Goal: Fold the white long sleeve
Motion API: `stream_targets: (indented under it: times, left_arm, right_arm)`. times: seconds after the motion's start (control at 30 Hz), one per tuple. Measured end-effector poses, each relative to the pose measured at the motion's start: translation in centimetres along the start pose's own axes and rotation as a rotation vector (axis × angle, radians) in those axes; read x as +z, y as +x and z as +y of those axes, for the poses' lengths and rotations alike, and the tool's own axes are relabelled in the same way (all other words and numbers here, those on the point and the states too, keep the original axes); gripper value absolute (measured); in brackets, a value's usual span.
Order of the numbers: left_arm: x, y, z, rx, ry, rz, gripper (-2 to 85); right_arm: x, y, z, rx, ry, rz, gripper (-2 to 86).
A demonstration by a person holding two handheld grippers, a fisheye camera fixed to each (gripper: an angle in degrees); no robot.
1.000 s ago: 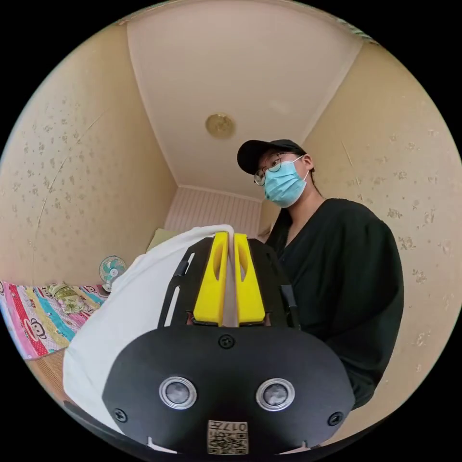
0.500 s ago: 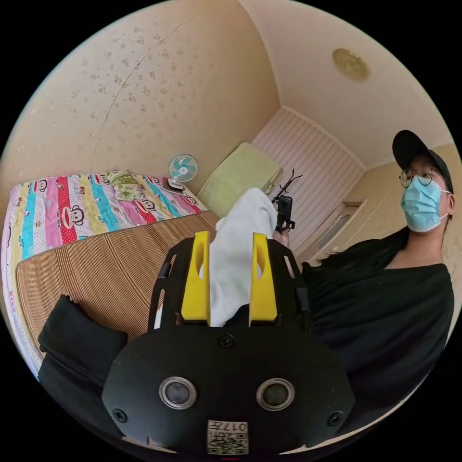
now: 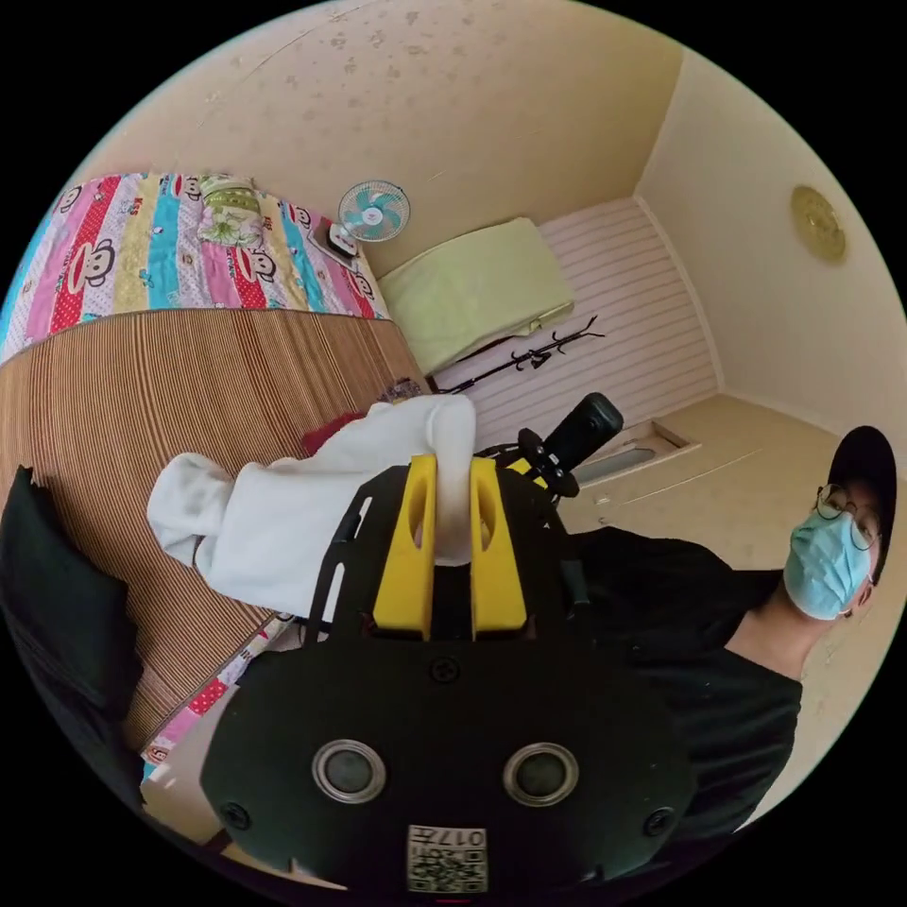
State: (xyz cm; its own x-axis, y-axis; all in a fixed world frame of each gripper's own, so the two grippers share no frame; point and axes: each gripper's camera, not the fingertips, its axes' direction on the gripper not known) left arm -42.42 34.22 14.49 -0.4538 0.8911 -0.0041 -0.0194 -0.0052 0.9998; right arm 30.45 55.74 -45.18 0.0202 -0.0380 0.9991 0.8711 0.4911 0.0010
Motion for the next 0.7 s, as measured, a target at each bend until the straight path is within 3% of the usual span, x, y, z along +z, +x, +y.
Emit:
stream_targets:
  times: [0.2,0.47,0.57,0.63,0.7]
  left_arm:
    - [-2.5,4.2,1.2,0.341,0.079,0.216,5.1]
    - [-10.3,11.7,0.2,0.545,0.21,0.3,5.1]
    - [-12.0,14.0,0.0,0.604,0.203,0.299,5.1]
    - [-13.3,15.0,0.2,0.623,0.2,0.3,5.1]
    - [-14.8,15.3,0.6,0.619,0.211,0.287,5.1]
  right_arm:
    - [-4.8,-0.6,7.9,0.03,0.217,-0.138,8.1]
    - [-3.8,0.4,18.1,0.328,0.265,0.045,21.8]
    - [-0.4,1.5,17.6,0.358,0.26,0.02,18.3]
    - [2.5,3.6,15.3,0.363,0.176,-0.092,7.7]
    - [2.5,3.9,13.4,0.327,0.183,-0.122,5.2]
